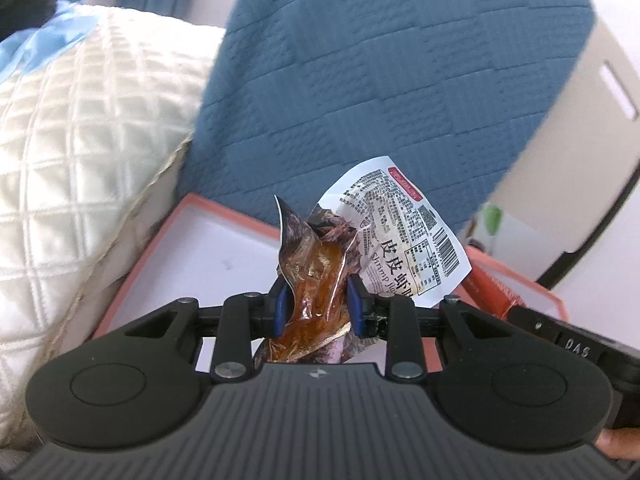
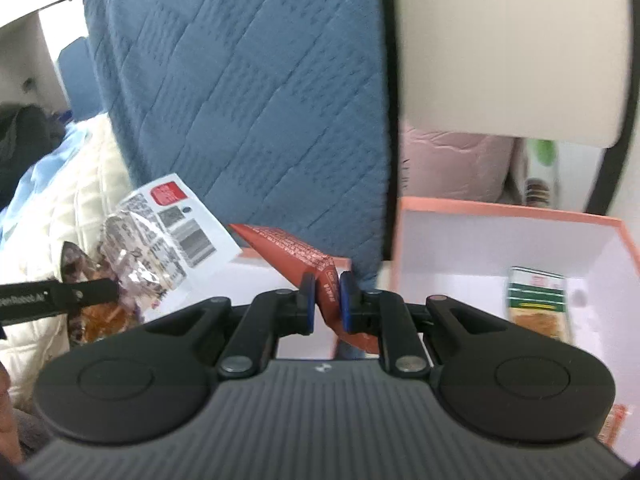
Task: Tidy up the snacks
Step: 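Carry the shrimp packet with the left tool while the right tool carries the sausage over the box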
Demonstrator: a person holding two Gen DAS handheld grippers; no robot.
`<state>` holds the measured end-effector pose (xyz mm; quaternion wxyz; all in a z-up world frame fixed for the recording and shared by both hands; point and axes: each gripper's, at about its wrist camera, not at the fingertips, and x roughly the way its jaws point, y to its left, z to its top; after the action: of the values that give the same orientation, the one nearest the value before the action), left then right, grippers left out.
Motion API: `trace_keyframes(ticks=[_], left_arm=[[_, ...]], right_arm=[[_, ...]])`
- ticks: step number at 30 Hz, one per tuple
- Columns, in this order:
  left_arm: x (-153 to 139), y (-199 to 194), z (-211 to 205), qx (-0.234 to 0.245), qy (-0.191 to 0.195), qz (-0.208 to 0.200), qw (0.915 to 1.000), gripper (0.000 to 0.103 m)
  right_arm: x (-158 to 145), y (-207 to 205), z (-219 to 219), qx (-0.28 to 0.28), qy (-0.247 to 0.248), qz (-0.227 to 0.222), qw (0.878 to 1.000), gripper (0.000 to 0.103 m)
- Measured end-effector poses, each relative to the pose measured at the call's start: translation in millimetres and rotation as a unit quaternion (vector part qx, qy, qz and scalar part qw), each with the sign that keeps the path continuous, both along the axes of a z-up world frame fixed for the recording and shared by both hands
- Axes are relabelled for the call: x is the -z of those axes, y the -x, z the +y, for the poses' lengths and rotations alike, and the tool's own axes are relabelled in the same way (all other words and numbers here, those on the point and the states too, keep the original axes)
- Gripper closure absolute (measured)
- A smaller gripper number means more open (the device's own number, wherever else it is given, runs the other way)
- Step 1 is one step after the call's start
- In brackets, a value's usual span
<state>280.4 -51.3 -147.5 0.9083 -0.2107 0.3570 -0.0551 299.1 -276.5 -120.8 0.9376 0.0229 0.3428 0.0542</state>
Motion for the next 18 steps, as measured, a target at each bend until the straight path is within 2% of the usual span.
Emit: trace_keyframes(ticks=[8,18], left_arm=[[-24.3,10.4,-47.1,0.048,-0.002,-0.021,0.9986,0.069],[-20.7,26.3,-116.2,0.103,0.007,-0.012,0.9946,0.069]], right_arm=[[-22.1,30.0,-58.0,0.056,0.005,-0.015,0.998,0.087],[-29.3,69.2,-121.8,0.115,0.013,-0.024,0.993,0.087]])
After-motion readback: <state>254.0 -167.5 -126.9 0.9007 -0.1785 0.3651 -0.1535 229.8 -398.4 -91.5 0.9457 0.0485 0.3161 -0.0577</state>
